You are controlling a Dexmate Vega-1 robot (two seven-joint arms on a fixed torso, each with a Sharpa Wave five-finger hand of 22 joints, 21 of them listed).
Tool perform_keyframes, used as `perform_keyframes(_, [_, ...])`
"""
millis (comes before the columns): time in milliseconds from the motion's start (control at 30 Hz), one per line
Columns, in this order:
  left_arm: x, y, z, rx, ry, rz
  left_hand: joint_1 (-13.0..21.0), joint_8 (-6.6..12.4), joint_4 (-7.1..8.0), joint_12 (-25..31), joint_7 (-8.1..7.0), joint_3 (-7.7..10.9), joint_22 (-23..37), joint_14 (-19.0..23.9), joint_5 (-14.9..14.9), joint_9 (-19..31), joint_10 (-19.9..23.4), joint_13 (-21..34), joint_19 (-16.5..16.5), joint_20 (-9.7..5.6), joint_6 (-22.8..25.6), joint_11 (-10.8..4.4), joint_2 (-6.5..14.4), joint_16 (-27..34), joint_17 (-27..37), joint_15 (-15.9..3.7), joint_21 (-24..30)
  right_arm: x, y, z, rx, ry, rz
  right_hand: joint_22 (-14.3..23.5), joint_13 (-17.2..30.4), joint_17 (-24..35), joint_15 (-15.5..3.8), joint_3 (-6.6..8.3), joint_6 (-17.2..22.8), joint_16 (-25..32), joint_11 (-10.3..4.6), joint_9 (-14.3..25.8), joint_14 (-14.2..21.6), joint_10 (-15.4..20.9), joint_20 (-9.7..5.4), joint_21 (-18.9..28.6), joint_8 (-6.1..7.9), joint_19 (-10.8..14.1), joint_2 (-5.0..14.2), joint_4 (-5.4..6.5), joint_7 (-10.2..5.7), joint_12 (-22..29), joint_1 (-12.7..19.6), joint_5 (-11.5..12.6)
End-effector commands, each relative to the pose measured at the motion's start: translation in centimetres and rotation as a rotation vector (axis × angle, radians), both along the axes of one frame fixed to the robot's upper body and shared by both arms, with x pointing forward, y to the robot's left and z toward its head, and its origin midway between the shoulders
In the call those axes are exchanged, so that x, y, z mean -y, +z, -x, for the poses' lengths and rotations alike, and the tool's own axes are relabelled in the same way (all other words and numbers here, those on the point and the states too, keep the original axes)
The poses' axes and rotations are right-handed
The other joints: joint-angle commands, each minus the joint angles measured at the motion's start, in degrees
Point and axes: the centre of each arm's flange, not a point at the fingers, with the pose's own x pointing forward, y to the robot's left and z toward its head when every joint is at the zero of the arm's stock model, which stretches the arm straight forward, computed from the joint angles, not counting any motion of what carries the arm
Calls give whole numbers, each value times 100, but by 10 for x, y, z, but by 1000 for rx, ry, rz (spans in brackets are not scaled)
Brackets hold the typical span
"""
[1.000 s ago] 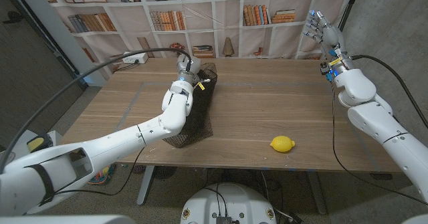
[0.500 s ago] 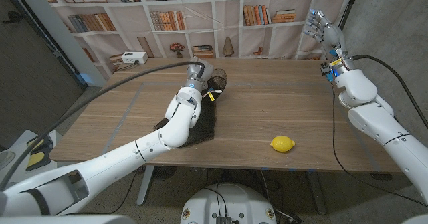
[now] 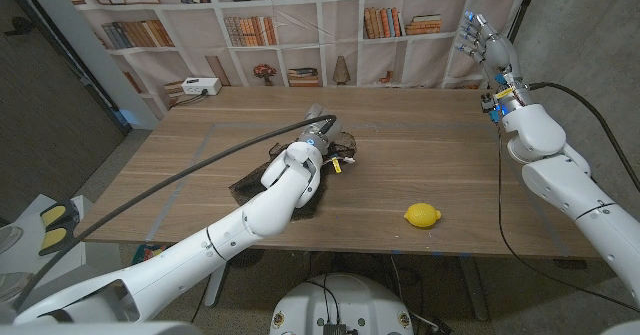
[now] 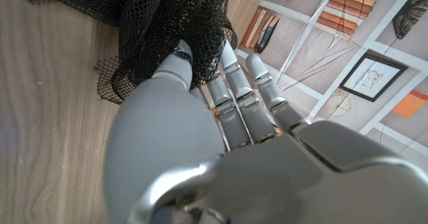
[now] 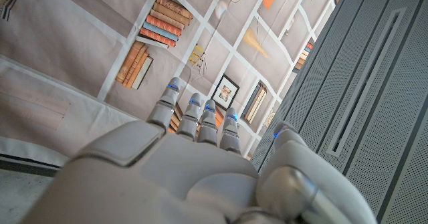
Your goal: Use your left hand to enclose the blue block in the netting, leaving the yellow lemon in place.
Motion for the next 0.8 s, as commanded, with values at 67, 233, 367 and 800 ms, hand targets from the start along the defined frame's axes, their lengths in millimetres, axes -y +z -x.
perform_keyframes(67, [21,-15,4,-83,253,-23,-21,-54,3,11,56,-60,8,177,-30,24,624,37,262,-95,-3,-546,35,-23,11,-555,188,1,0,4,7,-9,-3,13,16,29,-4,51,40,13,-9,20,72,39,-24,13,14,55,16,-2,3,8,-21,5])
perform_keyframes(233, [19,-13,2,-90,388,31,-110,-172,27,66,184,-115,45,610,-6,81,531,256,743,-236,-67,-553,163,-256,-309,-549,669,0,0,4,9,-8,-5,13,16,29,-5,56,41,13,-13,20,74,42,-24,14,14,58,20,-1,2,9,-20,4])
perform_keyframes(367, [17,-9,1,-100,469,86,-177,-275,41,31,201,-115,42,971,-3,116,367,416,1129,-372,-196,-571,263,-409,-571,-545,1040,-2,2,2,8,-5,-1,13,16,29,-3,59,41,13,-16,20,75,43,-26,16,14,64,21,-1,3,9,-18,4])
perform_keyframes(800, [10,1,3,-206,490,213,-729,-503,215,-254,567,-122,-114,2475,-41,196,443,426,2362,-774,-312,-568,524,-124,-1012,-500,2115,-6,6,-1,12,-5,1,13,16,29,-11,71,31,13,-7,20,79,34,-28,14,10,64,26,1,0,4,-15,1])
